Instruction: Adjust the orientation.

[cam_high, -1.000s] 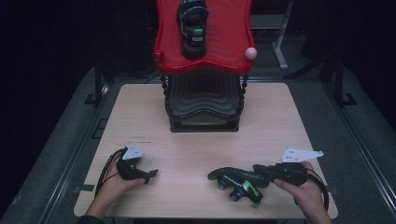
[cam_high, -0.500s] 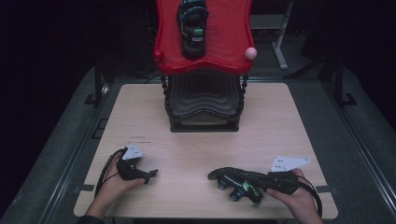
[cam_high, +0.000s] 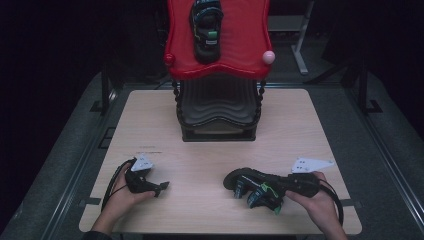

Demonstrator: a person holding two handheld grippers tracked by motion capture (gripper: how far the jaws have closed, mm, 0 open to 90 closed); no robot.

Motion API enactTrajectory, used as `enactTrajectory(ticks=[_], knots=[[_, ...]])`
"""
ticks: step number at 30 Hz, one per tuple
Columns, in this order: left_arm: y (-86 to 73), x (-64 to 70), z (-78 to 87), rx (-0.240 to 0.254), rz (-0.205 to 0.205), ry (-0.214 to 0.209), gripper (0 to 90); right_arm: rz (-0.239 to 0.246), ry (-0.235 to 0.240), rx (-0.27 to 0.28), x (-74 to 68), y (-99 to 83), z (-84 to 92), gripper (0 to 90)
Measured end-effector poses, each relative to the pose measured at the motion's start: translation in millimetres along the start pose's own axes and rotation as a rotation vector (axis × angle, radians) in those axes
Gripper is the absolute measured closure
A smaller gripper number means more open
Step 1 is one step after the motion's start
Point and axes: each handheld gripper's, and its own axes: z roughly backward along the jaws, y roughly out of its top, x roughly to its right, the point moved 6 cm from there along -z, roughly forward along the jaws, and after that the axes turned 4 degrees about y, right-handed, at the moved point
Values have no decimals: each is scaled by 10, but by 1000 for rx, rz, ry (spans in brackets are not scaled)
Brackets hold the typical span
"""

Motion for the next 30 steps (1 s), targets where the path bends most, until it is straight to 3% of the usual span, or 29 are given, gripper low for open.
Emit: enactTrajectory(ticks=[15,30], knots=[[-1,0,2,-2,0,-1,14,-53,-18,-6,369,114,-136,900],[0,0,1,0,0,0,14,-115,-29,-30,688,97,-304,900]])
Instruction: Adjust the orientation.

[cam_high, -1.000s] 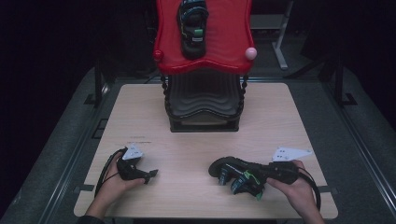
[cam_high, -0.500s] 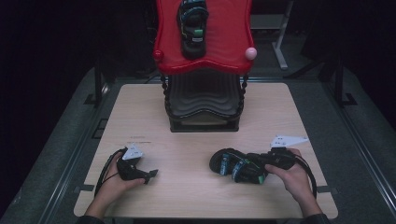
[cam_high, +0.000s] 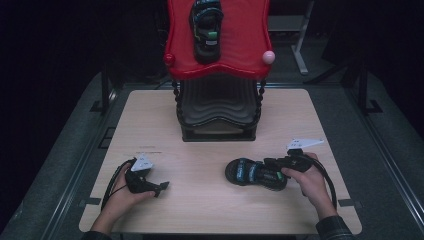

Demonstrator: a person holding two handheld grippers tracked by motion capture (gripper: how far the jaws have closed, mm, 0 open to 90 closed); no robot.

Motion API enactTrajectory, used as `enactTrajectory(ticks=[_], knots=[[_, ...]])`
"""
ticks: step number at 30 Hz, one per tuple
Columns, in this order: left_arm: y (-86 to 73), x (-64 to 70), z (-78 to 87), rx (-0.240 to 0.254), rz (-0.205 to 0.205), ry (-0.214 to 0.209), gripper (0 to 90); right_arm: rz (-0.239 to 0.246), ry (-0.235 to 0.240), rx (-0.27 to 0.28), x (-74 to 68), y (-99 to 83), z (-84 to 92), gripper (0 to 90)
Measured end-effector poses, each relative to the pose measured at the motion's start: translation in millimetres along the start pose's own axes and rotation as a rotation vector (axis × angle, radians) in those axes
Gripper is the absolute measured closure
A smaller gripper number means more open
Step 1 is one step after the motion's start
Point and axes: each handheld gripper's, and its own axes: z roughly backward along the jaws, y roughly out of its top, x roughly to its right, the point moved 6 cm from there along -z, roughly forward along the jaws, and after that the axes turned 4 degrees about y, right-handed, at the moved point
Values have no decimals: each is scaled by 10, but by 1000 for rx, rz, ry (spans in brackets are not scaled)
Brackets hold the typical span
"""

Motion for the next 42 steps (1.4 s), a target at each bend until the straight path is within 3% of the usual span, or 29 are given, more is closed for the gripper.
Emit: enactTrajectory(ticks=[5,12,19,22,31,42], knots=[[0,0,0,0,0,0,14,-27,-38,37,145,21,57,900],[0,0,0,0,0,0,14,-43,-101,47,318,-66,226,900],[0,0,0,0,0,0,14,-67,-114,-34,398,-270,215,900],[0,0,0,0,0,0,14,-65,-106,-68,383,-329,186,900],[0,0,0,0,0,0,14,-49,-103,-86,266,-421,244,900],[0,0,-1,1,-1,0,14,-9,-50,-143,-24,-620,295,900]])
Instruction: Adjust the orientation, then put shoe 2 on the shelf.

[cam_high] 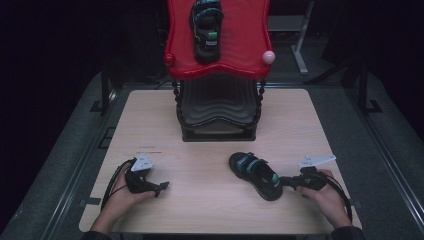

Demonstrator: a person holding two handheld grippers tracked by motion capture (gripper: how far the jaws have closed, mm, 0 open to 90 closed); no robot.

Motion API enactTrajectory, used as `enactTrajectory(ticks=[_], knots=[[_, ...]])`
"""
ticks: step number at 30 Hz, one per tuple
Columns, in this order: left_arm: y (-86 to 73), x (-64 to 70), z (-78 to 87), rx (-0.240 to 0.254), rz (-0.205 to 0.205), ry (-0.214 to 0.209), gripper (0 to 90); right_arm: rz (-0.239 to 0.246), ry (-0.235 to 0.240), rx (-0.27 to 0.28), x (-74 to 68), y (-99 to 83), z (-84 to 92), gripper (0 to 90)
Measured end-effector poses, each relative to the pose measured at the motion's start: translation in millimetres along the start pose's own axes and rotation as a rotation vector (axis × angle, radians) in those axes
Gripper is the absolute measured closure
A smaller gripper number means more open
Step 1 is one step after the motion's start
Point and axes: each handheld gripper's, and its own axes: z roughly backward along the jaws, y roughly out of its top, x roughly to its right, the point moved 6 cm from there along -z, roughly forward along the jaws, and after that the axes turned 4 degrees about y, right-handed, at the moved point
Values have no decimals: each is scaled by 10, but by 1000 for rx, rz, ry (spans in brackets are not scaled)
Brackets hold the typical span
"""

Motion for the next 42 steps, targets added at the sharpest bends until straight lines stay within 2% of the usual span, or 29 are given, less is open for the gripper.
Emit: enactTrajectory(ticks=[8,13,17,20,26,31,34,42], knots=[[0,0,0,0,0,0,14,43,45,-24,-243,-51,-40,900],[0,0,0,0,0,0,14,62,58,-30,-322,-42,-72,900],[0,0,0,0,0,0,14,80,91,-38,-395,-27,-118,899],[0,0,0,0,0,0,14,85,90,-32,-392,7,-109,874],[0,0,0,0,0,0,14,13,1,112,-176,144,91,767],[0,0,0,0,0,0,14,-18,-32,229,-47,314,217,677],[1,-1,-1,0,0,0,14,-25,-19,278,-22,421,251,661],[1,-1,0,-1,0,-1,14,0,30,319,-84,635,181,624]])
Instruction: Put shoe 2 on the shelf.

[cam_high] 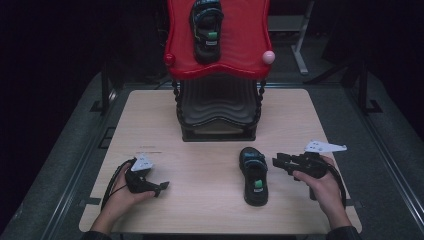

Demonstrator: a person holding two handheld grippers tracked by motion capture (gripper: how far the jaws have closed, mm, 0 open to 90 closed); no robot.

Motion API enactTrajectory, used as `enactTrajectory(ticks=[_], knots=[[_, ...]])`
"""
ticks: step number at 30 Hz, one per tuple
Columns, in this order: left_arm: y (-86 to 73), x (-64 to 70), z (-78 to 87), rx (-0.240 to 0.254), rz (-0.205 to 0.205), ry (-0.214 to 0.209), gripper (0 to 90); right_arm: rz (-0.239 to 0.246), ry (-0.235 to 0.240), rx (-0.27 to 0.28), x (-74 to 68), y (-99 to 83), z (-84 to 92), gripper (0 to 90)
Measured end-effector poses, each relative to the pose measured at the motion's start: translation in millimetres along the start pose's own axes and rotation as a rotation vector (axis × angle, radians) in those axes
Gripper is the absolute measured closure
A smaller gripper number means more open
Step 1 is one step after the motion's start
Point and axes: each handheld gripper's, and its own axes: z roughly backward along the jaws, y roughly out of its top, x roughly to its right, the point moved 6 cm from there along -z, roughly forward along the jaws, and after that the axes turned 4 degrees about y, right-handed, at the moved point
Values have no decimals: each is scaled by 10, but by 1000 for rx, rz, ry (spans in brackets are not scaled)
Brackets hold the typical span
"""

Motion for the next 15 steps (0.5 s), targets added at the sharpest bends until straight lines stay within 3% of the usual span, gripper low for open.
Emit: enactTrajectory(ticks=[8,15], knots=[[0,0,0,0,0,0,14,13,71,-9,-125,43,-192,561],[1,0,-1,1,1,0,14,21,92,-44,-173,3,-337,531]])
